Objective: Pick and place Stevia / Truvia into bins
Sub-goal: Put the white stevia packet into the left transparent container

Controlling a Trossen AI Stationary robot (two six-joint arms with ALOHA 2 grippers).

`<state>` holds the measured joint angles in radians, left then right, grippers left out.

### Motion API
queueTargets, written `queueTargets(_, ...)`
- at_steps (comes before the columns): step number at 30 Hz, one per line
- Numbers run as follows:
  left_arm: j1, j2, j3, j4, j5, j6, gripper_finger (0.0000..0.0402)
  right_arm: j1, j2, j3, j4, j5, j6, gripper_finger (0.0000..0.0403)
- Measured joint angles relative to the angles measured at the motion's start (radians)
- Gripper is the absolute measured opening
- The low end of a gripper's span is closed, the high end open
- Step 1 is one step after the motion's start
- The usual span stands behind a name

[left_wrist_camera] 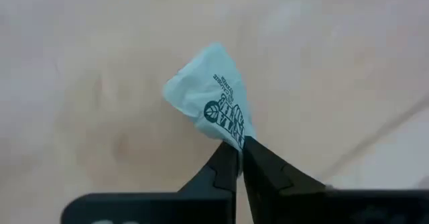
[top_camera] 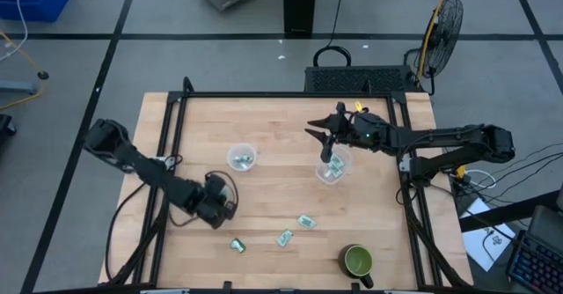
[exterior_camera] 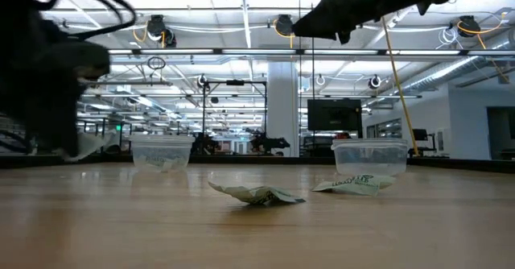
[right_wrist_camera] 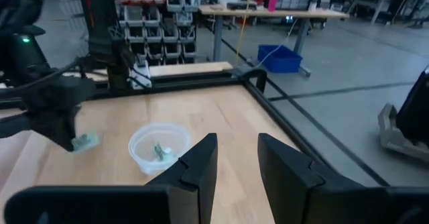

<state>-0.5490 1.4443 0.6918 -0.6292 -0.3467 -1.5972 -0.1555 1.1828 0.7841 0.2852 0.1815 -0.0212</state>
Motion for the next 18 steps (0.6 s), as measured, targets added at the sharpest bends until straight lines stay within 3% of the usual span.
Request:
queueTargets(4, 0.114, -0.058, 0.0, 0.004, -0.103, 0.169, 0.0036, 0.0, 0.0, 0.0, 0.006, 0.0, -0.018, 0.01)
queueTargets(11, 0.351, -0.123, 0.001, 0.067, -0.107, 0.528, 0.0032, 0.0, 0.0, 0.0, 0.022, 0.0, -0.025, 0.01)
queueTargets(18, 0.523, -0.123, 0.003, 0.212, 0.04, 0.82, 0.0013, 0.0, 0.0, 0.0, 0.015, 0.0, -0.025, 0.01)
